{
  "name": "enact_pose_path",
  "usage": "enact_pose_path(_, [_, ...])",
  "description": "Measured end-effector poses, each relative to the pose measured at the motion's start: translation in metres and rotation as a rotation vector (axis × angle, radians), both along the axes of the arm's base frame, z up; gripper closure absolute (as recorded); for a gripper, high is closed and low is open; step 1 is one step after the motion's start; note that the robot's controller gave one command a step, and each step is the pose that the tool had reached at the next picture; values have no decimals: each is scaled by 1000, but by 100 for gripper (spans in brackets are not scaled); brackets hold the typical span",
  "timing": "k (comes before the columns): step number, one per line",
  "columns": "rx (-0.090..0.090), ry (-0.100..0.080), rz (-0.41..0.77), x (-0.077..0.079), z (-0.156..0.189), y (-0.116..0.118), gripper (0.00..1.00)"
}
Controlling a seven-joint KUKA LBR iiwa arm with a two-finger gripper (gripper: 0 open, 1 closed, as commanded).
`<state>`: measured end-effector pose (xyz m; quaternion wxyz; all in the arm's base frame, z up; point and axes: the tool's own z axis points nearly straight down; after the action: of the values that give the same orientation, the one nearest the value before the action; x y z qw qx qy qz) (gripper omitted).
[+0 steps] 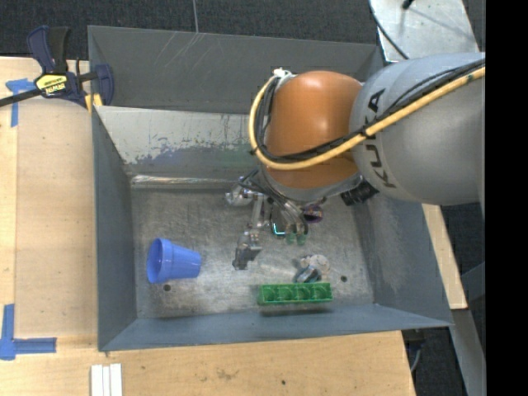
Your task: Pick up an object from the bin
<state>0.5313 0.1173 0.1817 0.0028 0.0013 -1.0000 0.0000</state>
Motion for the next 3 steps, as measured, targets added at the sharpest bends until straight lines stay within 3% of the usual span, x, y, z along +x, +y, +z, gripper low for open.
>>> enact_pose_path(1, [1, -8, -2, 2, 4, -1, 0])
enact_pose_path(2, [1, -12, 84, 13, -42, 31, 0])
enact_pose_path(3, [1, -9, 193, 14, -59, 86, 0])
